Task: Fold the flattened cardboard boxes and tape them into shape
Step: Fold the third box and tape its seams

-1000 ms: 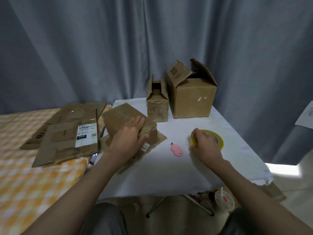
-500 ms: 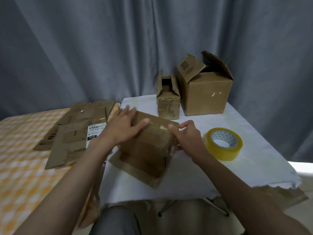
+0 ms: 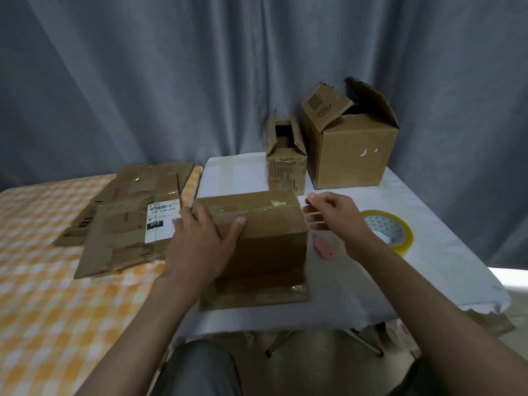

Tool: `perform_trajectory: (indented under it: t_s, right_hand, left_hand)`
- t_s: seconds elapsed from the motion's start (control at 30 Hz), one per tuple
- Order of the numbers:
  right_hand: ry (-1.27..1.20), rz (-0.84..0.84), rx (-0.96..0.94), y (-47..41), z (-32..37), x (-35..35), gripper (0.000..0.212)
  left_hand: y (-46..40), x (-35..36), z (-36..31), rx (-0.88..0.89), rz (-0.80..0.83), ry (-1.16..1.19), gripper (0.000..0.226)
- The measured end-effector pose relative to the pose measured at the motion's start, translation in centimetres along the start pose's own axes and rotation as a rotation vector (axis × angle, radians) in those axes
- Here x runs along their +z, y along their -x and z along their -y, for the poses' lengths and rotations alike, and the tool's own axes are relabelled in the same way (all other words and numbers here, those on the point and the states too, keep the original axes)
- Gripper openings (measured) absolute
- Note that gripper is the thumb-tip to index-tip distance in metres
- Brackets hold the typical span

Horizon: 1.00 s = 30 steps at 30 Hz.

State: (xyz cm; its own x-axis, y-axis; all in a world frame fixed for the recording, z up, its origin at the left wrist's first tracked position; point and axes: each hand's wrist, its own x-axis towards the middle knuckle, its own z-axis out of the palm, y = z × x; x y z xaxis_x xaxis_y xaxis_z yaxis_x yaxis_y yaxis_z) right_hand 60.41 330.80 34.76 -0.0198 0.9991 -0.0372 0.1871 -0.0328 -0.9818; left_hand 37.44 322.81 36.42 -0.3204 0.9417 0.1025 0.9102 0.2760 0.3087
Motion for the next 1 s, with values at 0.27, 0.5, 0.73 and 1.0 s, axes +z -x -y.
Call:
perform_trajectory:
  t_s: [0.27, 0.5, 0.73, 1.0]
  right_hand:
    - [0.85, -0.177, -0.01, 2.0, -4.4, -8.0, 0.028]
    - [1.011, -0.159, -0.197, 3.6, -5.8, -8.3, 0.015]
    - [0.624, -0.188, -0.251, 6.1, -3.4, -8.6, 0.027]
    - [0.49, 0.038, -0.314, 9.6, -1.4, -9.1, 0.019]
  left_hand:
    - [-0.9, 0.1, 0.0, 0.491, -0.05, -0.003, 0.086]
    - [0.3, 2.1, -0.8, 0.444, -0.055, -0.191, 0.083]
    - [1.2, 1.4, -4.3, 0.521, -0.179, -0.09, 0.07]
    - [1.0, 0.9, -11.4, 0.723, 0.028, 0.43, 0.036]
